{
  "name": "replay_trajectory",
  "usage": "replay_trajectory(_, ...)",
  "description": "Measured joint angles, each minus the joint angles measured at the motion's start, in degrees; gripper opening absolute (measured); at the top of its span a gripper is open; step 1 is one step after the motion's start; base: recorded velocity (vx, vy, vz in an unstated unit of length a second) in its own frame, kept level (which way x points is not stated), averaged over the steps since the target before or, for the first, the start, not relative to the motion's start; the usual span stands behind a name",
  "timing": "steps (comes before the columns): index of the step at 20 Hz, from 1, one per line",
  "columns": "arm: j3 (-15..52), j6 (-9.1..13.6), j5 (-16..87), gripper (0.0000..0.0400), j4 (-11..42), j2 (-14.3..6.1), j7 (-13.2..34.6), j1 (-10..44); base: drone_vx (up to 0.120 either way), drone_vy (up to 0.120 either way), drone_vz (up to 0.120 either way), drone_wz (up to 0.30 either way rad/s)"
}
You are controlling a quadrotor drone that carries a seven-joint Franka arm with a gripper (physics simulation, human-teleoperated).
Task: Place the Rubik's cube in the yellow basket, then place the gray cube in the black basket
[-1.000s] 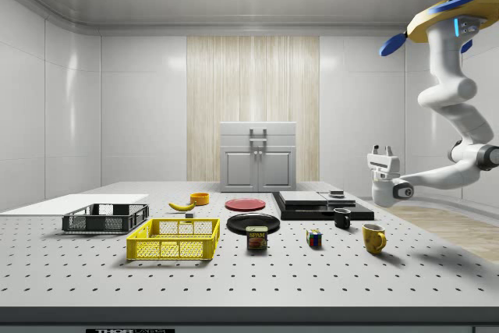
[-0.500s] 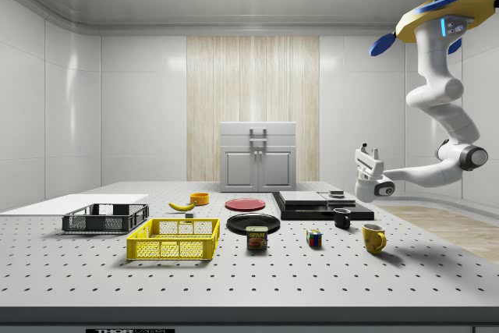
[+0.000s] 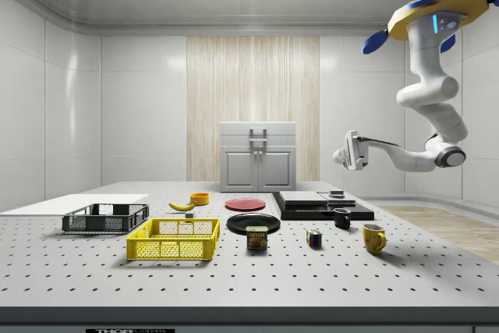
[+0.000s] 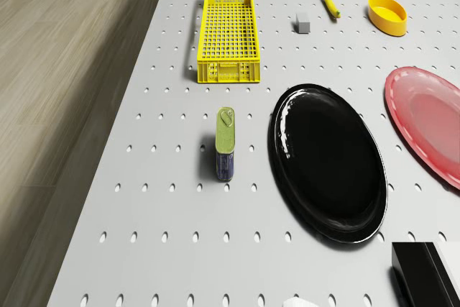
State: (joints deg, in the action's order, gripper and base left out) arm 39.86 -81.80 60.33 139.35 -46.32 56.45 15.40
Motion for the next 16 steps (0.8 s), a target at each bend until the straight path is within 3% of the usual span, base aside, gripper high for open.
replay_trajectory(3, 9.99, 1.35, 19.21, 0.0400, 11.08, -2.52, 7.15, 7.48, 0.120, 0.000, -0.107, 0.000)
replay_trajectory(7, 19.65, 6.26, 38.23, 0.0400, 20.83, -5.60, 17.08, 19.80, 0.120, 0.000, -0.120, 0.000)
replay_trajectory(12, 26.43, 12.04, 49.22, 0.0400, 25.24, -8.99, 25.58, 32.23, 0.120, 0.000, -0.120, 0.000)
replay_trajectory(16, 29.20, 14.32, 52.27, 0.0400, 26.22, -11.17, 29.32, 37.94, 0.120, 0.000, -0.120, 0.000)
